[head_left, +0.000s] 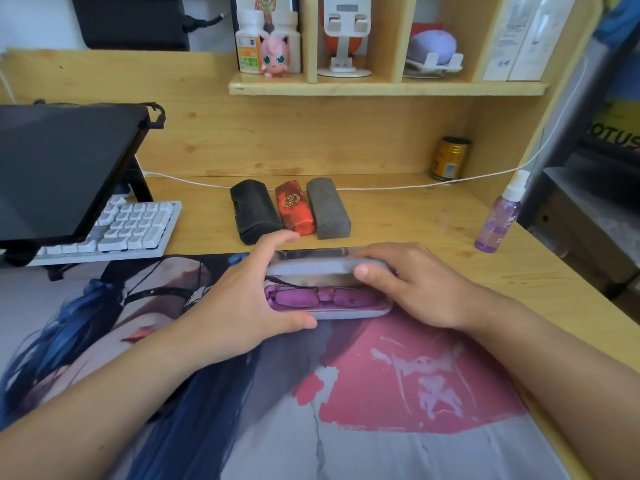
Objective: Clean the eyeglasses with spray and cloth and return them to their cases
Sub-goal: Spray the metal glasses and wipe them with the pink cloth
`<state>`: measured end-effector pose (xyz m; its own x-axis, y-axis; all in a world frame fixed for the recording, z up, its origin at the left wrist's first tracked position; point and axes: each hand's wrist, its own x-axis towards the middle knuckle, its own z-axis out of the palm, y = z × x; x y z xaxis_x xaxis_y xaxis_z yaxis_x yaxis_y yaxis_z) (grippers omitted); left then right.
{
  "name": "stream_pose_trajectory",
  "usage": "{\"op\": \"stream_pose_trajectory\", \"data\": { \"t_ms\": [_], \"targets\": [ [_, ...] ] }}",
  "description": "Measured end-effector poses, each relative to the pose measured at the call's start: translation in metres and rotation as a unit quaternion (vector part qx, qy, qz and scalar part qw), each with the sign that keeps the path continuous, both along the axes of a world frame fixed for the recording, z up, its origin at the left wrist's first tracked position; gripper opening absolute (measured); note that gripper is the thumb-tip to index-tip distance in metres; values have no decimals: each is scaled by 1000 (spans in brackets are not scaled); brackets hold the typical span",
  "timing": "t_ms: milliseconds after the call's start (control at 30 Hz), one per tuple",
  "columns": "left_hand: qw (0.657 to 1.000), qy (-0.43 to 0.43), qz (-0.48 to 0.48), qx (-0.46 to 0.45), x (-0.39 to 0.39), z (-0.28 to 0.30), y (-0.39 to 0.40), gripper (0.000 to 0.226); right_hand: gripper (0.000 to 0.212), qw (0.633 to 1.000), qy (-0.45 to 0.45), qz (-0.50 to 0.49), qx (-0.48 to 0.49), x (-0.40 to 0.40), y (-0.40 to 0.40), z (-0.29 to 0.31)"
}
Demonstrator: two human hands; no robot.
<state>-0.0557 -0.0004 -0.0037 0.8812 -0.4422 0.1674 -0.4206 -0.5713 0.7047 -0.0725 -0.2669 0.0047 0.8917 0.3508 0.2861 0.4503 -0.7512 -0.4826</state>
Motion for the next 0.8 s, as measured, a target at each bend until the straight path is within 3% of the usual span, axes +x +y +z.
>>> {"op": "stream_pose_trajectory", "data": {
  "t_ms": [167,300,367,467,500,567,667,800],
  "targets": [
    [998,25,-4,-53,3,-3,-3,125,41,991,18,-102,88,13,12,4],
    [997,31,2,-68,4,-3,-7,121,33,982,51,-126,131,17,13,1],
    [998,27,10,-61,4,-3,-7,118,24,982,-4,-132,131,15,9,-1],
    [998,30,28,-49,3,0,-8,122,14,968,-212,-122,58,5,1,12],
    [998,29,36,-44,1,0,-9,123,13,967,-235,-96,29,-1,1,16],
    [998,18,49,-31,-2,0,-11,126,18,976,-205,-40,-59,-13,12,16],
    [999,1,50,-21,-3,-3,-12,127,19,958,-187,-55,-209,-15,36,5],
    [999,-2,46,-22,-1,-3,-11,127,18,945,-205,-97,-234,-8,46,-1]
  ]
}}
